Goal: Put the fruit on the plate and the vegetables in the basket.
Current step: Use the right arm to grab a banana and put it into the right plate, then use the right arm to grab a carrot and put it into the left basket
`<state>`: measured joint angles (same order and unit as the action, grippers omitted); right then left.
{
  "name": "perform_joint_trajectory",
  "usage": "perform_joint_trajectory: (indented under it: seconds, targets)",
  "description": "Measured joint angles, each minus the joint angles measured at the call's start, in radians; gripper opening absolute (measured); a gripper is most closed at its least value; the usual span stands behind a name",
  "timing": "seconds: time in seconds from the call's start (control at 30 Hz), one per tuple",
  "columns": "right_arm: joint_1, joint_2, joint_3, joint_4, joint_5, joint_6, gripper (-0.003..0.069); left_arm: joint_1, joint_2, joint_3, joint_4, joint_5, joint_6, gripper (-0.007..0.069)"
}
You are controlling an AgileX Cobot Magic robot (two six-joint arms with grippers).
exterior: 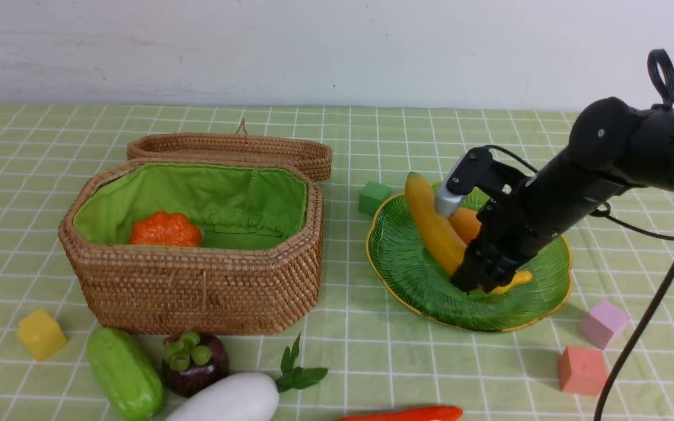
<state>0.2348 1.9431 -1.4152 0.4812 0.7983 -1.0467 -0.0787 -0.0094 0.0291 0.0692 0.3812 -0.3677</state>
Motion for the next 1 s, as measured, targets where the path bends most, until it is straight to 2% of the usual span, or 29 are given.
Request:
perform_joint_trajectory:
  seconds: [0.03, 0.07, 0.1, 0.2, 0.23, 0.37, 0.47, 0.5, 0.57, 0.67, 0.8, 1.0]
  targets:
    - [0.0, -0.004, 0.0, 0.0, 0.007, 0.01, 0.0456, 0.0, 0.0, 0.0, 0.0, 0.0, 0.0, 0.0239]
    - [0.0, -0.005, 0.0, 0.0, 0.007, 0.013, 0.0456, 0.0, 0.0, 0.0, 0.0, 0.0, 0.0, 0.0239]
    - [0.0, -0.014, 0.0, 0.0, 0.026, 0.029, 0.0531, 0.0, 0.0, 0.0, 0.0, 0.0, 0.0, 0.0239]
    - [0.0, -0.057, 0.0, 0.0, 0.082, 0.049, 0.0656, 0.0, 0.0, 0.0, 0.0, 0.0, 0.0, 0.0239]
    - [0.0, -0.075, 0.0, 0.0, 0.105, 0.051, 0.0668, 0.0, 0.0, 0.0, 0.0, 0.0, 0.0, 0.0239]
    - [0.005, -0.164, 0.0, 0.059, 0.199, 0.044, 0.0653, 0.0, 0.0, 0.0, 0.0, 0.0, 0.0, 0.0239]
    - [0.042, -0.217, 0.0, 0.117, 0.281, -0.051, 0.0598, 0.0, 0.0, 0.0, 0.0, 0.0, 0.0, 0.0239]
    - [0.082, -0.234, 0.0, 0.123, 0.318, -0.132, 0.0568, 0.0, 0.0, 0.0, 0.0, 0.0, 0.0, 0.0239]
    - [0.124, -0.241, 0.0, 0.119, 0.336, -0.171, 0.0546, 0.0, 0.0, 0.0, 0.0, 0.0, 0.0, 0.0239]
    - [0.253, -0.235, 0.009, 0.05, 0.324, -0.224, 0.0518, 0.0, 0.0, 0.0, 0.0, 0.0, 0.0, 0.0239]
    - [0.384, -0.194, 0.042, -0.054, 0.282, -0.23, 0.0514, 0.0, 0.0, 0.0, 0.0, 0.0, 0.0, 0.0239]
    - [0.487, -0.088, 0.102, -0.154, 0.189, -0.175, 0.0512, 0.0, 0.0, 0.0, 0.0, 0.0, 0.0, 0.0239]
